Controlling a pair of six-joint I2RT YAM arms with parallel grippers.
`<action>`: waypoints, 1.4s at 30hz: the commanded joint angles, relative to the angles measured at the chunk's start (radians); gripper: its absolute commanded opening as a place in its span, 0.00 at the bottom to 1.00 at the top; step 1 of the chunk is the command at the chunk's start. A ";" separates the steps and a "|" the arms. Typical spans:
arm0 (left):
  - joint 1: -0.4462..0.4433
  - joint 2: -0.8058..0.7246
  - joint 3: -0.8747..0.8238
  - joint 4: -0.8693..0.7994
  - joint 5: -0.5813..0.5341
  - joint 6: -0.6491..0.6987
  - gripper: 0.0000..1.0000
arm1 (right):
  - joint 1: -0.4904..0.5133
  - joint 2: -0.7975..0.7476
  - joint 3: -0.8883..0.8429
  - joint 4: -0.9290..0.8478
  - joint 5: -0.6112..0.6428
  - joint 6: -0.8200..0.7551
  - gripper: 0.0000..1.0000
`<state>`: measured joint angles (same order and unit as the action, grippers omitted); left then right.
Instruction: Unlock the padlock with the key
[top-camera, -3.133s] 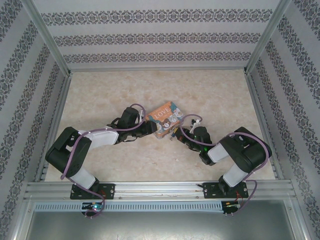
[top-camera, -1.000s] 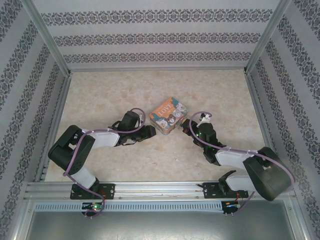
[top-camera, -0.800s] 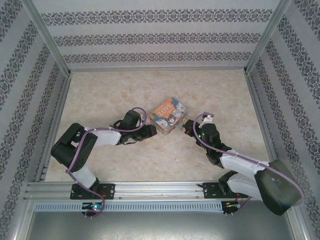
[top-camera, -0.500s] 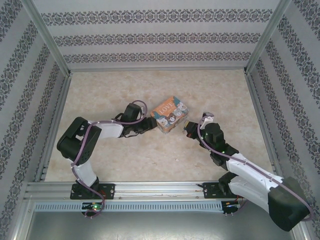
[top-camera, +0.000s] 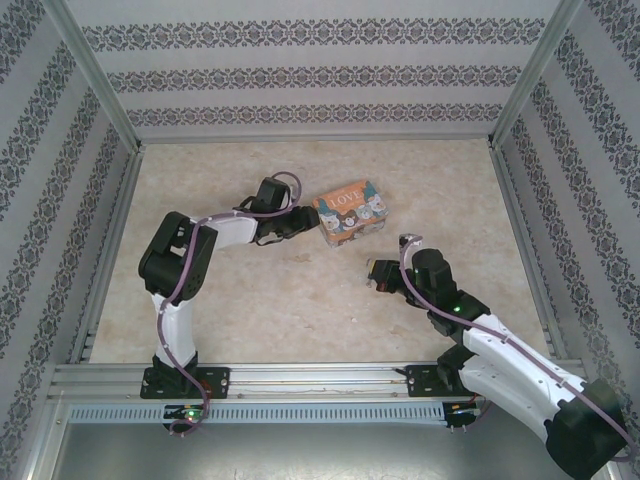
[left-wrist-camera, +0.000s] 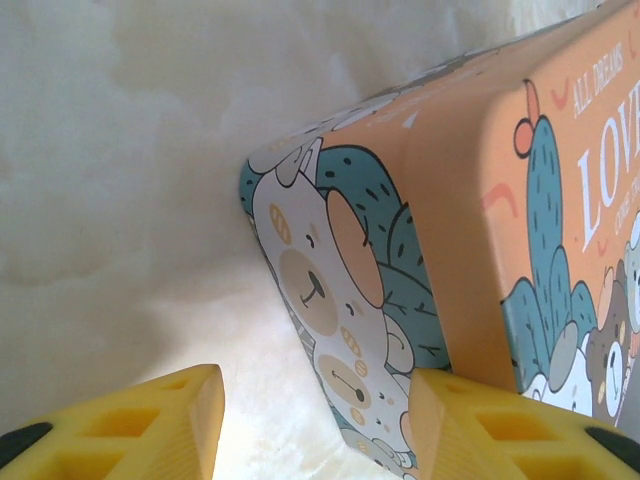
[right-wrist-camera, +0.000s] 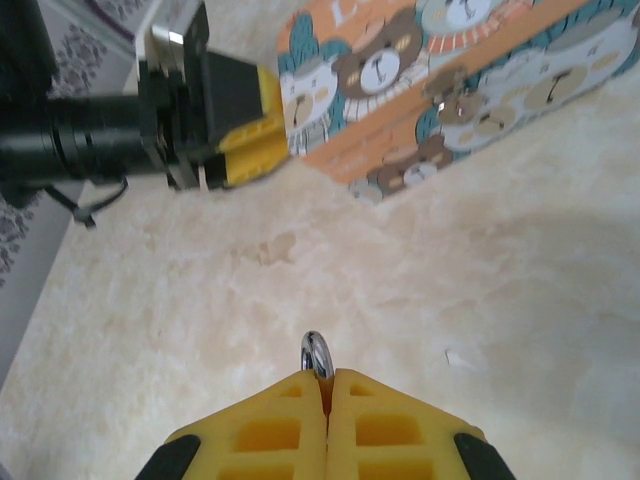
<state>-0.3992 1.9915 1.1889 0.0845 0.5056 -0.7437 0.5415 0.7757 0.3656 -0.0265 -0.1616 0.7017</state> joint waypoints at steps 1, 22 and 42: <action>0.013 -0.004 0.029 -0.064 0.015 0.045 0.52 | 0.019 -0.018 0.043 -0.073 -0.048 -0.024 0.00; 0.015 -0.707 -0.392 -0.117 -0.172 0.131 0.59 | 0.084 0.029 0.092 -0.246 -0.104 0.004 0.00; 0.022 -1.234 -0.637 -0.178 -0.292 0.292 0.86 | 0.145 0.114 0.066 -0.312 -0.149 0.148 0.00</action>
<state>-0.3912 0.7792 0.5545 -0.0605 0.2493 -0.4961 0.6727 0.8799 0.4294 -0.3264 -0.2829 0.8116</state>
